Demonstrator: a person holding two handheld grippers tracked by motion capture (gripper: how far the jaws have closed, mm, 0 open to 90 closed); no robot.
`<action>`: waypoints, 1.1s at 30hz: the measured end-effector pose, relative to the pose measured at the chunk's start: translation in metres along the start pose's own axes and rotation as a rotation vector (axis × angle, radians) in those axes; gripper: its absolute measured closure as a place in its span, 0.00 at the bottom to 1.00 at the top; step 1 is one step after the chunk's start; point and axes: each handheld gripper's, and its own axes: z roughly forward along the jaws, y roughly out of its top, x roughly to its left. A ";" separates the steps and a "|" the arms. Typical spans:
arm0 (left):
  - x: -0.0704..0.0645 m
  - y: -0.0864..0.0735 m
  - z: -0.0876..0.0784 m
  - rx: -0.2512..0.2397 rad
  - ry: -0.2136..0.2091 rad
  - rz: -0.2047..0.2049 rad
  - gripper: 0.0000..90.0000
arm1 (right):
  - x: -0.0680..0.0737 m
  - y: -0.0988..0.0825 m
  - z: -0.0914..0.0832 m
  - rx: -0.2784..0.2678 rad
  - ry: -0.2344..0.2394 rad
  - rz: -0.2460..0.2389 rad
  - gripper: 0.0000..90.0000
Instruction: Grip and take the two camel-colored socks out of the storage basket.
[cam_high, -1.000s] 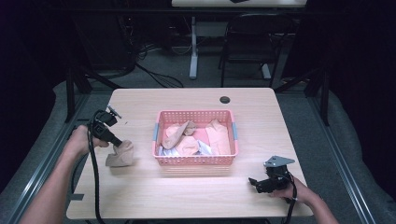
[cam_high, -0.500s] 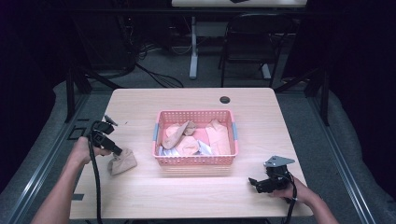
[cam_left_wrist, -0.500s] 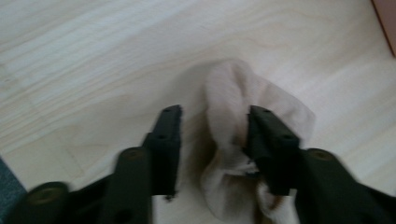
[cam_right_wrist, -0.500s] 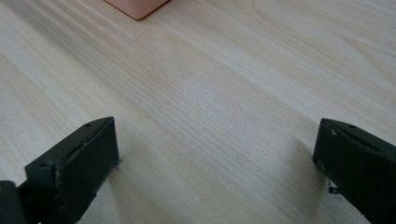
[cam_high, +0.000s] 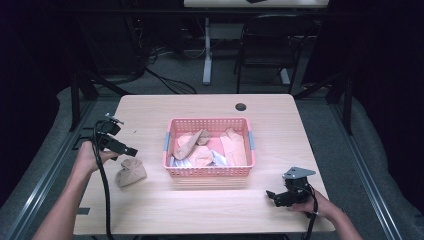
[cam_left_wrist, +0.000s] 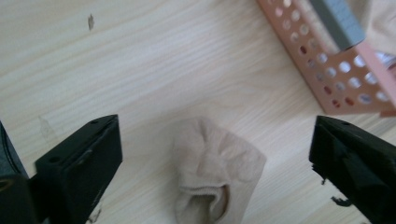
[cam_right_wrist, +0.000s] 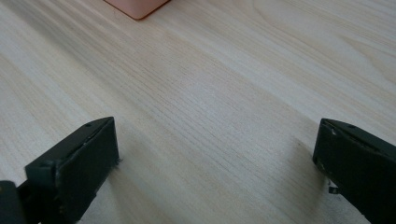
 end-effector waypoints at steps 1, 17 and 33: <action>0.000 0.000 0.000 0.000 0.000 0.000 0.00 | 0.000 0.000 0.000 -0.001 0.002 0.001 0.00; -0.035 0.034 -0.008 -0.161 0.020 0.045 0.00 | 0.000 0.000 0.000 -0.003 0.001 0.004 0.00; -0.082 0.078 0.020 -0.204 0.011 0.133 0.00 | 0.000 0.000 0.000 -0.001 -0.002 0.000 0.00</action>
